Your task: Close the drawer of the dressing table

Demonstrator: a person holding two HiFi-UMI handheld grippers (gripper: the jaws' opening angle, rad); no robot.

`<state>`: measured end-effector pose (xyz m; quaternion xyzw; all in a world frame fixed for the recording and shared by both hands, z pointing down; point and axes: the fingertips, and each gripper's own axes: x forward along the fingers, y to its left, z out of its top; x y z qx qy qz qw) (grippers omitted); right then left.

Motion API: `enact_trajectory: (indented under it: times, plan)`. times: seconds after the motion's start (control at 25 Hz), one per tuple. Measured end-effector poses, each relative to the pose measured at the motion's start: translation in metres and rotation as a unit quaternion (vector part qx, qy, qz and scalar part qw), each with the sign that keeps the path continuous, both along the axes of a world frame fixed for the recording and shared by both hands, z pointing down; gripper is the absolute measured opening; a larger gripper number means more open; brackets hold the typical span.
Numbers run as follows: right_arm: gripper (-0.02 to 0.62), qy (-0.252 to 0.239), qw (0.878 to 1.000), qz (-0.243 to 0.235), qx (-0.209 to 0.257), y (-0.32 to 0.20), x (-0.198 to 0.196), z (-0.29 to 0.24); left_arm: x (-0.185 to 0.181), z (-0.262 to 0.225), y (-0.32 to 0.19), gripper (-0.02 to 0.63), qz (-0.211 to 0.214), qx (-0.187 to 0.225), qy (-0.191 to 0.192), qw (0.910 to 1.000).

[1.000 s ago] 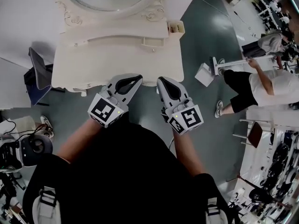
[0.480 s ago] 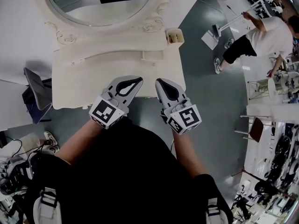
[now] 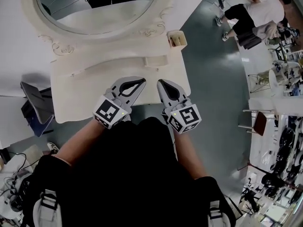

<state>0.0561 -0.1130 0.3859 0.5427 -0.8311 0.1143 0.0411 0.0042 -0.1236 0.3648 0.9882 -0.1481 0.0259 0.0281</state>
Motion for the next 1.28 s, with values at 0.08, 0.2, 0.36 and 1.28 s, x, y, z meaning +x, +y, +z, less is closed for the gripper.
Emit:
enact_trajectory:
  times: [0.08, 0.2, 0.36, 1.28]
  plan:
    - [0.003, -0.002, 1.000, 0.009, -0.013, -0.005, 0.003, 0.011, 0.001, 0.005, -0.005, -0.008, 0.004, -0.005, -0.002, 1.0000]
    - [0.003, 0.001, 0.999, 0.021, -0.030, -0.013, 0.012, 0.026, 0.005, 0.017, -0.013, -0.008, 0.010, -0.014, -0.008, 0.9998]
    - [0.003, 0.003, 0.998, 0.028, -0.051, -0.029, 0.025, 0.045, 0.011, 0.028, -0.026, -0.006, 0.007, -0.018, -0.010, 0.9998]
    - [0.012, 0.019, 0.971, 0.045, -0.233, -0.094, 0.098, 0.195, 0.079, 0.082, -0.097, -0.008, 0.013, -0.030, -0.032, 0.9990]
